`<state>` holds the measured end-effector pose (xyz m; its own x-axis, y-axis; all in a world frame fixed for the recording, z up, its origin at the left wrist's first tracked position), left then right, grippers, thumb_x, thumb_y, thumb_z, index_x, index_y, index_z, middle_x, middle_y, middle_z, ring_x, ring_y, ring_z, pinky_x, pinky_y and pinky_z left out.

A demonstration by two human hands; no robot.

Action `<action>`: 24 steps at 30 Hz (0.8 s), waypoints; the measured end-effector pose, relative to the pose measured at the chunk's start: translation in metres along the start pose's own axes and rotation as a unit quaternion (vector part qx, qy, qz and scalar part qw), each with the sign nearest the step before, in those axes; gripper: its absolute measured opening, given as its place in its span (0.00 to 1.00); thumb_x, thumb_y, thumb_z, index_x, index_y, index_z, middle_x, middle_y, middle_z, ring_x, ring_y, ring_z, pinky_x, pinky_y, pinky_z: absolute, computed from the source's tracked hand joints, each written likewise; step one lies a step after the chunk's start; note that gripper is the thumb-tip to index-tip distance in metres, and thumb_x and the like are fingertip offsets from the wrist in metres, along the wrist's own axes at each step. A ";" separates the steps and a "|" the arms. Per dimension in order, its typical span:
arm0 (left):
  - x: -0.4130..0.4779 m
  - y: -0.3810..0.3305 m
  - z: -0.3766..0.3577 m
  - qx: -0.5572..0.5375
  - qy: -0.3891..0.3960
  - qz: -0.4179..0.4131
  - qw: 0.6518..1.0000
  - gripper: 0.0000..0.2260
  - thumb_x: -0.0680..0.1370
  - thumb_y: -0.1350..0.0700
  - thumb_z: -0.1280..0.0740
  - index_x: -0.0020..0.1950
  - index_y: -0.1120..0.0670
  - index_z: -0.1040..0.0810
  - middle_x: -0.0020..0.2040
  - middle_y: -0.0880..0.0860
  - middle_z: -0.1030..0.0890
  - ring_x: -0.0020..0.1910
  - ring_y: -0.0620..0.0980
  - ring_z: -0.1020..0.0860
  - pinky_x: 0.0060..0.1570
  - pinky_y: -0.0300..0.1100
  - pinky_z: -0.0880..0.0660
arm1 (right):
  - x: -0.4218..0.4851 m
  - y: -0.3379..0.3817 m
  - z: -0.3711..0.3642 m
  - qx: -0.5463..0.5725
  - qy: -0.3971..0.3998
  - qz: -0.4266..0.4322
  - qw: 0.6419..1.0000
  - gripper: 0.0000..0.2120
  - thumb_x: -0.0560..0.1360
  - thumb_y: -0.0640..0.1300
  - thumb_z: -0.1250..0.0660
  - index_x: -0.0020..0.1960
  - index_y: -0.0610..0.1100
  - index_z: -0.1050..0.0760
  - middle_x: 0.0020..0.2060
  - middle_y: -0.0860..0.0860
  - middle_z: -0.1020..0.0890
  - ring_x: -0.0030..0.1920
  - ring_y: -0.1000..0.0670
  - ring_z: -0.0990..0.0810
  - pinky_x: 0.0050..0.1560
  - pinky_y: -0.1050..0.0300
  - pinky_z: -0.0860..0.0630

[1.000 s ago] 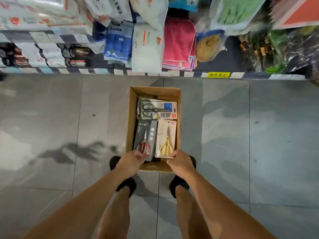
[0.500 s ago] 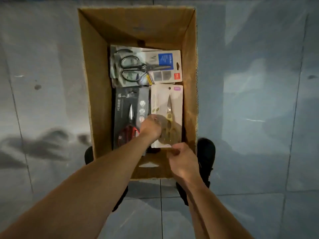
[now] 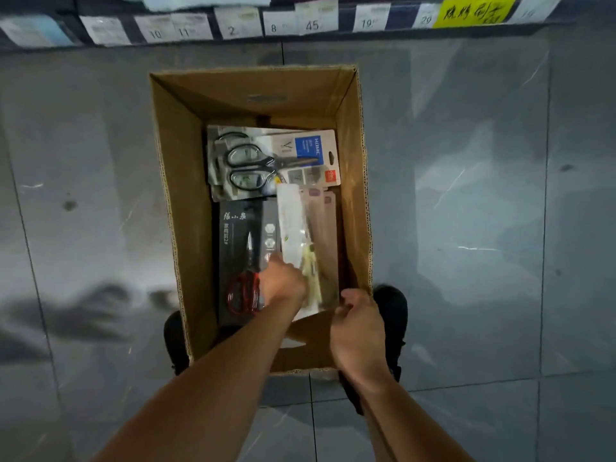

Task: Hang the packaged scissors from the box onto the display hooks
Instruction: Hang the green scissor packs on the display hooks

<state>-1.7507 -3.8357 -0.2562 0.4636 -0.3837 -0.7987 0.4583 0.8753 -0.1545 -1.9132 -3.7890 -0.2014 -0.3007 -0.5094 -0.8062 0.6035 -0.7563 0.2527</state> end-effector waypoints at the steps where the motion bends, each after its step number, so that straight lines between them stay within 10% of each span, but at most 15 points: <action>1: -0.006 0.006 0.020 -0.017 -0.019 -0.001 1.000 0.14 0.82 0.62 0.43 0.66 0.58 0.28 0.60 0.60 0.21 0.56 0.58 0.21 0.44 0.43 0.26 | 0.000 0.007 0.006 0.026 -0.009 -0.004 1.000 0.15 0.81 0.39 0.44 0.67 0.45 0.30 0.55 0.51 0.22 0.44 0.56 0.22 0.41 0.68 0.24; 4: -0.024 0.026 0.081 -0.052 -0.060 -0.032 0.996 0.08 0.82 0.64 0.44 0.58 0.59 0.27 0.51 0.55 0.22 0.40 0.48 0.24 0.34 0.37 0.31 | 0.019 0.020 0.003 0.050 -0.017 -0.016 0.999 0.16 0.82 0.43 0.42 0.69 0.42 0.32 0.52 0.51 0.20 0.38 0.58 0.21 0.28 0.73 0.29; 10: -0.021 0.061 0.136 -0.040 -0.055 -0.061 0.996 0.09 0.78 0.66 0.40 0.41 0.55 0.28 0.33 0.52 0.27 0.31 0.53 0.30 0.30 0.43 0.35 | 0.064 0.020 -0.048 0.030 0.068 -0.086 0.993 0.23 0.79 0.54 0.39 0.70 0.43 0.34 0.42 0.50 0.21 0.34 0.55 0.22 0.31 0.63 0.24; 12: -0.017 0.067 0.136 -0.033 -0.043 -0.066 0.996 0.12 0.78 0.66 0.40 0.36 0.54 0.31 0.31 0.54 0.29 0.30 0.52 0.34 0.30 0.43 0.37 | 0.080 0.016 -0.065 0.021 0.094 -0.108 0.989 0.23 0.81 0.49 0.41 0.73 0.42 0.40 0.48 0.49 0.23 0.49 0.50 0.19 0.46 0.59 0.24; 15: -0.009 0.079 0.134 -0.062 -0.040 -0.059 0.995 0.10 0.79 0.65 0.40 0.40 0.55 0.27 0.35 0.55 0.24 0.30 0.51 0.31 0.32 0.40 0.36 | 0.111 0.013 -0.071 -0.036 -0.016 -0.106 0.994 0.22 0.82 0.42 0.47 0.76 0.43 0.43 0.67 0.50 0.32 0.69 0.45 0.33 0.69 0.50 0.36; 21: -0.001 0.093 0.128 -0.110 -0.036 -0.038 0.993 0.09 0.80 0.65 0.39 0.43 0.55 0.25 0.36 0.51 0.20 0.29 0.53 0.28 0.31 0.40 0.32 | 0.112 0.013 -0.081 -0.063 -0.134 -0.092 0.985 0.28 0.78 0.41 0.38 0.75 0.39 0.44 0.71 0.41 0.36 0.70 0.41 0.35 0.68 0.44 0.32; 24: -0.006 0.098 0.132 -0.121 -0.029 -0.019 0.992 0.06 0.79 0.65 0.39 0.48 0.56 0.24 0.42 0.59 0.18 0.42 0.65 0.21 0.43 0.56 0.22 | 0.105 0.015 -0.078 -0.006 -0.110 -0.073 0.991 0.31 0.75 0.41 0.32 0.73 0.42 0.44 0.68 0.40 0.32 0.68 0.39 0.31 0.64 0.43 0.28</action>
<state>-1.6081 -3.7862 -0.1901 0.4951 -0.4286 -0.7558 0.2849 0.9018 -0.3249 -1.8779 -3.8215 -0.3239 -0.5392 -0.4725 -0.6971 0.5490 -0.8249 0.1344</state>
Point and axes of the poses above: each hand's wrist, its own x-axis towards the middle knuckle, its own z-axis out of the back of the hand, y = z × x, the point moved 8 cm from there along x, towards the middle knuckle
